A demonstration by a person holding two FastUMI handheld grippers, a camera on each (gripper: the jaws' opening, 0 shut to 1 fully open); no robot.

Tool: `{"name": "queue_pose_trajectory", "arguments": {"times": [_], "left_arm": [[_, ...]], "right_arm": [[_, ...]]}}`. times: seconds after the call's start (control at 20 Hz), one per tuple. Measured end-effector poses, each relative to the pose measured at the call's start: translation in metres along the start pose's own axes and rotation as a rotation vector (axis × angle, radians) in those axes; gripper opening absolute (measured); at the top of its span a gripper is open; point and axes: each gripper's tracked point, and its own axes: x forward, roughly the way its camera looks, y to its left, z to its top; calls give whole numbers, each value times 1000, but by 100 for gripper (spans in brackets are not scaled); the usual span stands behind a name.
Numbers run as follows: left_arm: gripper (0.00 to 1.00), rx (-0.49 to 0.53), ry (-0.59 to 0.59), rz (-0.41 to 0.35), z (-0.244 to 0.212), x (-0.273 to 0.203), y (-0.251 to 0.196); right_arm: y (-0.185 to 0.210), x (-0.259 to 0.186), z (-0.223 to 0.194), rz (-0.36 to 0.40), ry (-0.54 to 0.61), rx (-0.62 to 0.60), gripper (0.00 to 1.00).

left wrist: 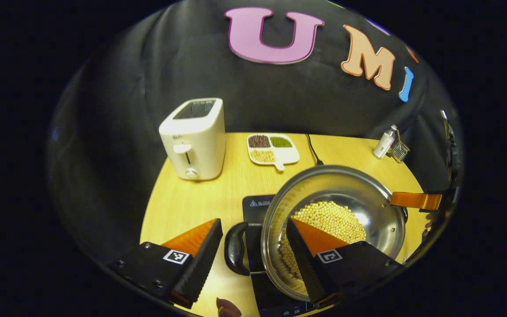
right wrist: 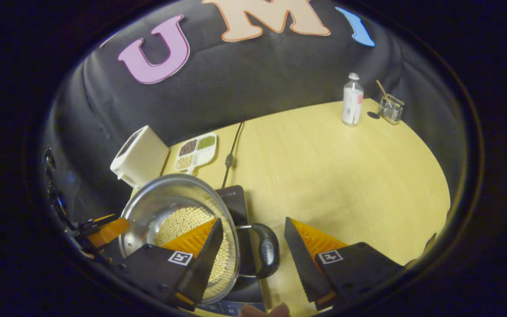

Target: First push the handle of the pot to place it horizontally, then grasp the pot with both hands and set it on the induction cooktop.

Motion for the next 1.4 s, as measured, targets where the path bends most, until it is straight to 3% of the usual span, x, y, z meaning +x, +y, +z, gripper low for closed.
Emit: {"name": "queue_pose_trajectory", "arguments": {"times": [0.15, 0.35, 0.7, 0.75, 0.9, 0.95, 1.1, 1.25, 1.4], "left_arm": [[93, 68, -99, 72, 33, -24, -6], [94, 101, -199, 157, 62, -70, -34], [94, -25, -238, 146, 63, -132, -133], [93, -48, -235, 141, 60, -143, -147], [94, -84, -266, 123, 63, -180, -195], [94, -89, -291, 123, 66, -192, -208], [95, -124, -352, 89, 78, -224, -254], [95, -115, -417, 68, 102, -256, -291], [95, -39, -471, 44, 124, -285, -324]], "right_arm": [[-9, -18, 19, 34, -53, 13, 89], [-34, -53, 46, 85, -121, -6, 85], [-85, -131, 94, 173, -285, -85, 88], [-92, -149, 97, 184, -306, -107, 85], [-116, -197, 113, 209, -396, -162, 88], [-124, -216, 115, 216, -429, -184, 84], [-149, -269, 122, 217, -489, -228, 88], [-164, -320, 141, 215, -573, -249, 85], [-166, -361, 153, 231, -620, -234, 85]]}}
